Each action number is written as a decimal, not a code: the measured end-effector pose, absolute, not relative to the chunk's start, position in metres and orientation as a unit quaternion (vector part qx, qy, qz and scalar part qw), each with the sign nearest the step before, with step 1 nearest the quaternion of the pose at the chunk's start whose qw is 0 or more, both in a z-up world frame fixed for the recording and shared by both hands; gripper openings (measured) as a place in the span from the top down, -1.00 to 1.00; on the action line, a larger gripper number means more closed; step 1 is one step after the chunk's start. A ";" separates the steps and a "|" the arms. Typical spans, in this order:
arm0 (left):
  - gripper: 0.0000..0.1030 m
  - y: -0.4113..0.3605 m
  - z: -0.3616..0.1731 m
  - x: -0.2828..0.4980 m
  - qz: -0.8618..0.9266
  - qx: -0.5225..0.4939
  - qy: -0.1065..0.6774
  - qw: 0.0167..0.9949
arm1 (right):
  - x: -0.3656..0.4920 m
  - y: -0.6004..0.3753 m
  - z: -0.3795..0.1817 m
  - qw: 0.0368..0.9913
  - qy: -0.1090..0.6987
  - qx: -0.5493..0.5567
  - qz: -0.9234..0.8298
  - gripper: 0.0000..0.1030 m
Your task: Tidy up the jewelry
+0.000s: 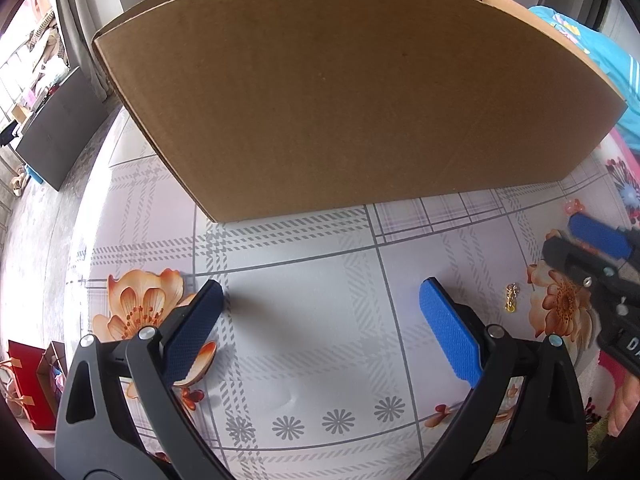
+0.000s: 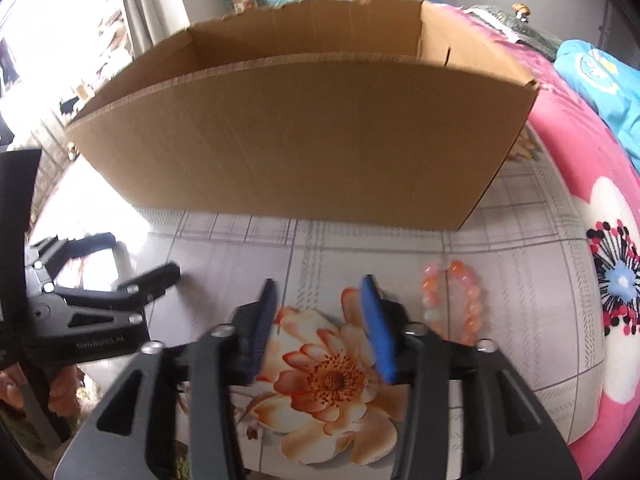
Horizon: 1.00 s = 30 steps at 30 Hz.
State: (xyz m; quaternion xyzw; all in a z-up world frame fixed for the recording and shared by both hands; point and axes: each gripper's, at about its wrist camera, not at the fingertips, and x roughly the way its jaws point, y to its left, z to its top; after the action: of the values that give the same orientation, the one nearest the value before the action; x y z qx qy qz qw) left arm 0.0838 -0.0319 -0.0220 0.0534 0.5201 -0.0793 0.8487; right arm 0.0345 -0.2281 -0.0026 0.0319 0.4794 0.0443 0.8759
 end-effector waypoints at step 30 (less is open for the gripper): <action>-0.85 -0.028 -0.021 0.081 -0.078 0.052 0.517 0.851 | -0.007 -0.261 0.040 0.920 0.389 -0.034 -0.035 -0.87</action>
State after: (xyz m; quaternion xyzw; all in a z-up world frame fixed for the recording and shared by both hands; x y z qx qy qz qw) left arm 0.0815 -0.0279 -0.0209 0.0520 0.5173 -0.0778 0.8507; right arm -0.0070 -0.2607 0.0399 -0.0343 0.3886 -0.0347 0.9201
